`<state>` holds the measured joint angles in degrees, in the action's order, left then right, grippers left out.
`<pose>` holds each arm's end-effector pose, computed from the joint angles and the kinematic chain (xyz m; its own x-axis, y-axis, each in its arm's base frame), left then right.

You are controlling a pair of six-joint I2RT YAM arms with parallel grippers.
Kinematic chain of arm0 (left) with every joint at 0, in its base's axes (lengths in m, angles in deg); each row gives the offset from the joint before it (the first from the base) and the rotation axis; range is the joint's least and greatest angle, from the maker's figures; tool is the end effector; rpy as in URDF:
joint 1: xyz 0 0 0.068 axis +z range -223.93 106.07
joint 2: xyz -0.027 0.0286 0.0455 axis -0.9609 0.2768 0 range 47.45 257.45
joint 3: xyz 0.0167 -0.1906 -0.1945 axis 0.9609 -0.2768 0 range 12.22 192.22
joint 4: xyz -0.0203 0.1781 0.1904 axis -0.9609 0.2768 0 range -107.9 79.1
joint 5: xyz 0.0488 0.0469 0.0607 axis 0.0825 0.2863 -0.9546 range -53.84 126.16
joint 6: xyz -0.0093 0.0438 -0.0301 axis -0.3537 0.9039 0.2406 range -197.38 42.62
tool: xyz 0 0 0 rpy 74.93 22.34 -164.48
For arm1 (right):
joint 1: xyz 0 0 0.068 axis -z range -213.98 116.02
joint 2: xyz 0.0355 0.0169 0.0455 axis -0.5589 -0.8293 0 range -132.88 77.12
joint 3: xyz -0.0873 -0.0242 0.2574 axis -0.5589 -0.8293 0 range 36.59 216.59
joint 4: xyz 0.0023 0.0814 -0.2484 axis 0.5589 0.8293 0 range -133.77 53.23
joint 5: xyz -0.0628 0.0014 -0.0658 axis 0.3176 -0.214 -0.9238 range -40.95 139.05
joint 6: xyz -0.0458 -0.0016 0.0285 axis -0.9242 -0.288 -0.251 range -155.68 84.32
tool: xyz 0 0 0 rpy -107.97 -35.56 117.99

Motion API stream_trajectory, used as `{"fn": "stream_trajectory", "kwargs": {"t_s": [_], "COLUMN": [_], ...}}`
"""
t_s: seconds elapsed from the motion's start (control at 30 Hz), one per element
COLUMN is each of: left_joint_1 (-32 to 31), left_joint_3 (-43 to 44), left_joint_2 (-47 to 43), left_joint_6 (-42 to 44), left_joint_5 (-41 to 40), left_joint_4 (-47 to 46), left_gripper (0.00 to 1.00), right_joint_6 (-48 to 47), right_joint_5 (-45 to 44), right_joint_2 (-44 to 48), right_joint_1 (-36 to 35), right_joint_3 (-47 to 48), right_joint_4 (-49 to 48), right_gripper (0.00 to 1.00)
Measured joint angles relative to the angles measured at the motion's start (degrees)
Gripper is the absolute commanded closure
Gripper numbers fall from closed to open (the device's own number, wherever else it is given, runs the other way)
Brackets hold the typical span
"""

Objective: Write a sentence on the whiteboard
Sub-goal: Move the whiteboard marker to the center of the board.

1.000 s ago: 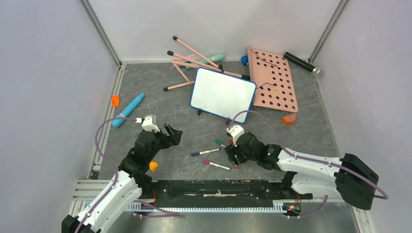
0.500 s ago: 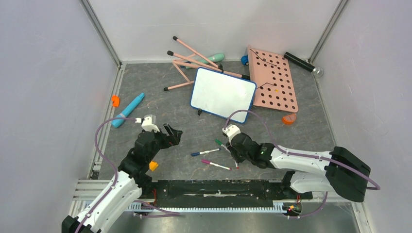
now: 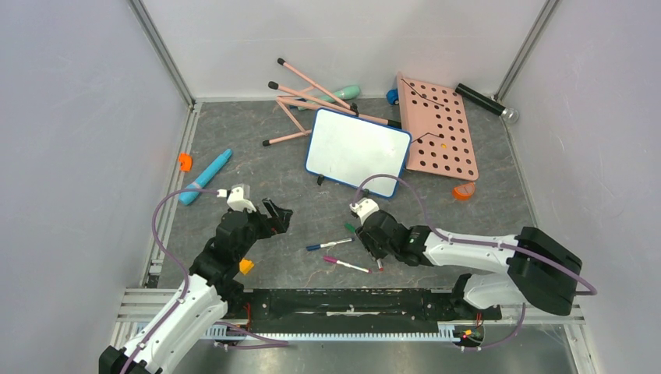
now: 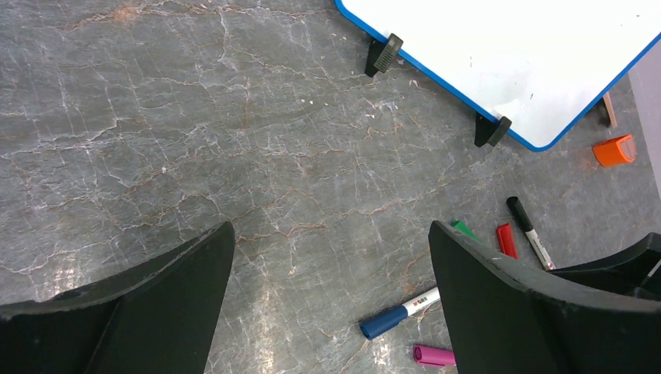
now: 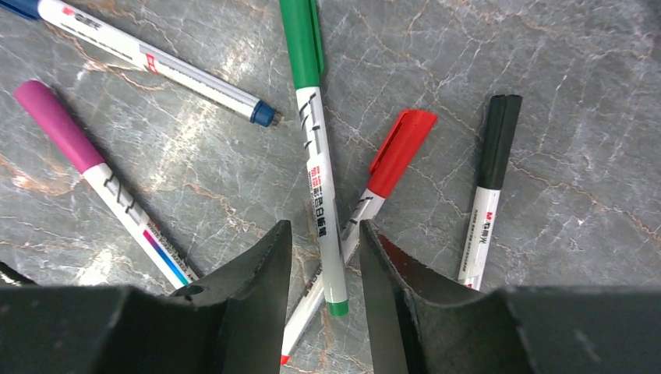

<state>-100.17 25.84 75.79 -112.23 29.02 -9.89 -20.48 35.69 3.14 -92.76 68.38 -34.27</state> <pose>0.1282 -0.0583 0.1924 -0.4762 -0.3974 -0.7844 0.0778 0.8695 -0.4877 0.1296 0.1977 0.1619 -0.5912 -0.4832 -0.6457 -0.6246 0.7809 -0.0124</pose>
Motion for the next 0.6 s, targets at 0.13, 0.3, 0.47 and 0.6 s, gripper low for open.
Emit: {"fn": "stream_trajectory", "kwargs": {"t_s": [0.13,0.3,0.47,0.6], "left_joint_1": [0.02,0.00,0.02,0.00], "left_joint_3": [0.00,0.00,0.00,0.00], "left_joint_2": [0.00,0.09,0.17,0.17], "left_joint_6": [0.00,0.00,0.00,0.00], "left_joint_5": [-0.02,-0.02,0.00,0.00], "left_joint_4": [0.00,0.00,0.00,0.00], "left_gripper": [0.00,0.00,0.00,0.00], "right_joint_6": [0.02,0.07,0.24,0.42], "right_joint_5": [1.07,2.97,3.13,3.04], "right_joint_2": [-2.82,-5.68,-6.16,-6.12], "right_joint_1": [-0.57,-2.01,-2.34,-2.34], "right_joint_3": [0.61,2.75,4.22,4.42], "right_joint_4": [-0.72,-3.02,-4.48,-4.68], "right_gripper": [0.60,0.60,0.61,0.60]}}
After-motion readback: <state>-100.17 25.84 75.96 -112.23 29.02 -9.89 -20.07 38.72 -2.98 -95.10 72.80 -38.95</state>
